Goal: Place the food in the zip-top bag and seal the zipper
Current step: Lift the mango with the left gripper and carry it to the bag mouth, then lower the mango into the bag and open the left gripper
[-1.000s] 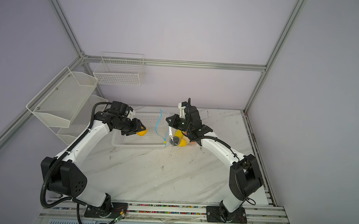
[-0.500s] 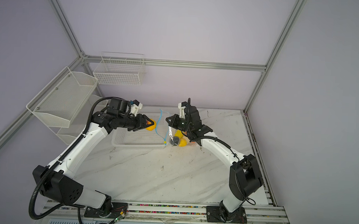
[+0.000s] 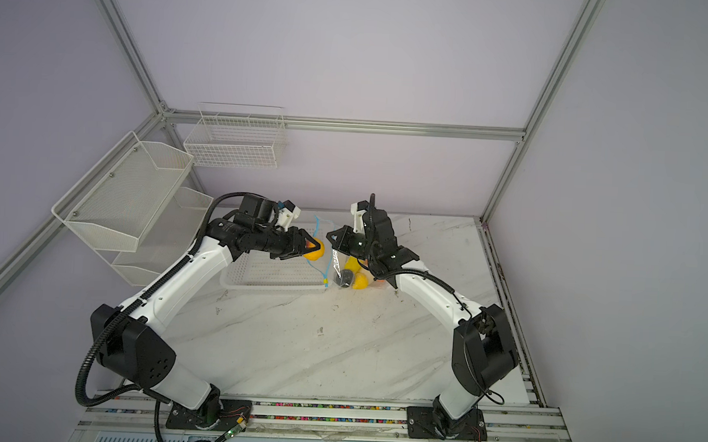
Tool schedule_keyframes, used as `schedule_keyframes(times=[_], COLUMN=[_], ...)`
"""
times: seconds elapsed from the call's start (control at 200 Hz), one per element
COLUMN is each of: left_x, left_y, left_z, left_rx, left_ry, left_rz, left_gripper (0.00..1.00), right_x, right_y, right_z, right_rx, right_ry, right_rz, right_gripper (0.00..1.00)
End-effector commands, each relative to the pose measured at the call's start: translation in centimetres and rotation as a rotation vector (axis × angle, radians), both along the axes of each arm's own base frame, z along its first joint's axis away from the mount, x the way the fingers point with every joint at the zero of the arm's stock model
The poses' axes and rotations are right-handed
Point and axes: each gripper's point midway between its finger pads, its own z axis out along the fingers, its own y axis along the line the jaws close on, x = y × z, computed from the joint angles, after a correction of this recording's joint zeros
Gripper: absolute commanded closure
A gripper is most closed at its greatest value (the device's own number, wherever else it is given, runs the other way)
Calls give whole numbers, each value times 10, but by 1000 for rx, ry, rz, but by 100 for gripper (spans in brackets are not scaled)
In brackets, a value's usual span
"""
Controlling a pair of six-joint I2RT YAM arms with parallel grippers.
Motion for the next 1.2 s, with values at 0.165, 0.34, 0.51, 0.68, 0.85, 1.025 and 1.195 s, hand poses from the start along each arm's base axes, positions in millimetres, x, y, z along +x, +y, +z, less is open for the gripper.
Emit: schedule_keyframes(times=[0.165,0.34,0.51,0.68,0.85,1.025,1.195], left_x=[12,15,17,19,20,20,19], left_y=[-16,-17,-18,-19,-19,-18,-17], left_z=[37,30,25,21,20,20,23], left_rx=[-55,-44,-33,-27,-22,-19,-16], left_ry=[-94,-86,-79,-74,-75,-81,-92], left_rz=[-22,-19,-19,-21,-21,-21,-22], left_gripper=[48,48,48,47,44,38,33], right_x=[-5,-5,-5,-5,-5,-5,-5], right_y=[-1,-1,-1,-1,-2,-1,-1], right_z=[15,15,14,14,13,14,13], right_rx=[20,20,20,20,18,19,18], right_ry=[-24,-25,-25,-25,-23,-23,-23], right_rz=[-7,-6,-6,-6,-7,-6,-6], right_gripper=[100,100,100,100,100,100,100])
